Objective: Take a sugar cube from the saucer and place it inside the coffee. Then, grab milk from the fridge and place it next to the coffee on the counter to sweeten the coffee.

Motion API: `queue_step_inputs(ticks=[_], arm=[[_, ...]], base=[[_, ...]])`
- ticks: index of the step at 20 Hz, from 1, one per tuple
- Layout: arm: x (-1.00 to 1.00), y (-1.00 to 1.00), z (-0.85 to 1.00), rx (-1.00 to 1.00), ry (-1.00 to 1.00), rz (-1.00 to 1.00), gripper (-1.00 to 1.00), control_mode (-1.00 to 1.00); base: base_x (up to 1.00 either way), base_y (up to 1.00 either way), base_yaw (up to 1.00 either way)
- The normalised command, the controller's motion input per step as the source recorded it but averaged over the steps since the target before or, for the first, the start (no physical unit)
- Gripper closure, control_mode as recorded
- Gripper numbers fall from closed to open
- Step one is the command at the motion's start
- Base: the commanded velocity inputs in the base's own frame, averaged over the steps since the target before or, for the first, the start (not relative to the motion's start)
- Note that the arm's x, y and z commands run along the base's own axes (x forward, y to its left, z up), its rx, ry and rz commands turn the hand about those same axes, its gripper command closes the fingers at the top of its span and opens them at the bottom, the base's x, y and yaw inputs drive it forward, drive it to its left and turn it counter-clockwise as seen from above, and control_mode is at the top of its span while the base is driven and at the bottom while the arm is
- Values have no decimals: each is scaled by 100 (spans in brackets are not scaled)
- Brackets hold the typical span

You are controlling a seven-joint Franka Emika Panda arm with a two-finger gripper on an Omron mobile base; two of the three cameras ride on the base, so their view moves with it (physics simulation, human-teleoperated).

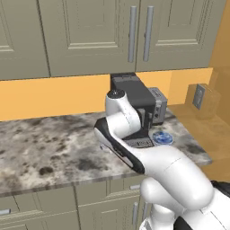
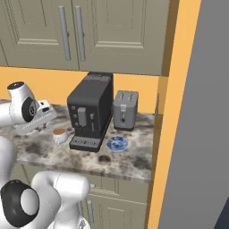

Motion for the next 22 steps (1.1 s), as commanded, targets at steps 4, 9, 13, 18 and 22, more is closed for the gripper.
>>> queue_step_inputs(ticks=[4, 9, 13, 18, 22], arm=[[42, 0, -37, -2, 0, 0, 100, -100], [39, 0, -45, -1, 0, 0, 100, -100], [45, 0, -38, -2, -1, 0, 100, -100], [46, 8, -18, -1, -1, 0, 100, -100], [47, 7, -28, -4, -4, 0, -100, -100]], base=[[0, 0, 0], [0, 0, 0], [0, 0, 0], [0, 0, 0], [0, 0, 0]])
